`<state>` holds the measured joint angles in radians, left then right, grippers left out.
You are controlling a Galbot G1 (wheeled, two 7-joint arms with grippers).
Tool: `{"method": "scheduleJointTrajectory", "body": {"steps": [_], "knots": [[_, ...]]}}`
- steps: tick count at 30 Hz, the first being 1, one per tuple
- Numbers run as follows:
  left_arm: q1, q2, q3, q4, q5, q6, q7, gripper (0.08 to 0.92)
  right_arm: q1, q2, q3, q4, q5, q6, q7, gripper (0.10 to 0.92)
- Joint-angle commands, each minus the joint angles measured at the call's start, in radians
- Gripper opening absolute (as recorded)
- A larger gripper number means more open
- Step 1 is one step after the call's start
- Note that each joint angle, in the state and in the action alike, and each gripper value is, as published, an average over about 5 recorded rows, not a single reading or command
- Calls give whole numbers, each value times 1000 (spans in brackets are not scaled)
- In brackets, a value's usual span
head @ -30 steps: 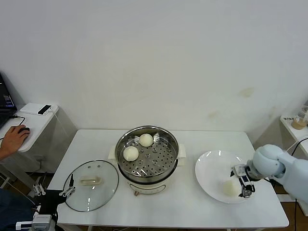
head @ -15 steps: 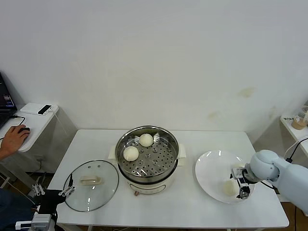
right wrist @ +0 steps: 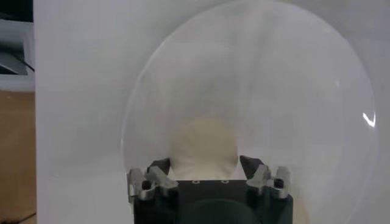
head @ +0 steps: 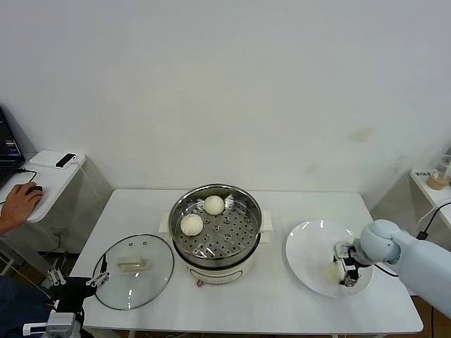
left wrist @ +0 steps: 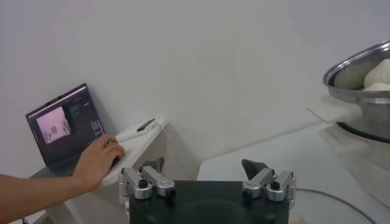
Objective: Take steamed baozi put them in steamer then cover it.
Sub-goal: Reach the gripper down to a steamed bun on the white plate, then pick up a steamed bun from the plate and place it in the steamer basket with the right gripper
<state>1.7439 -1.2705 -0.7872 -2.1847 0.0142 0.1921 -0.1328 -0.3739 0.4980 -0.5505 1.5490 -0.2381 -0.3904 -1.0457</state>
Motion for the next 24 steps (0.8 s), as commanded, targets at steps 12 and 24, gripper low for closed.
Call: {"method": "scheduleJointTrajectory", "body": {"steps": [12,24], "knots": [[-2,-1,7,-5,-1,-1,-1,823,327,-34,-101,5,96,68,-165,602],[-8,12,17,-9,-3,-1,0,823,757,154,-261,-81,268,42,-133,611]]}}
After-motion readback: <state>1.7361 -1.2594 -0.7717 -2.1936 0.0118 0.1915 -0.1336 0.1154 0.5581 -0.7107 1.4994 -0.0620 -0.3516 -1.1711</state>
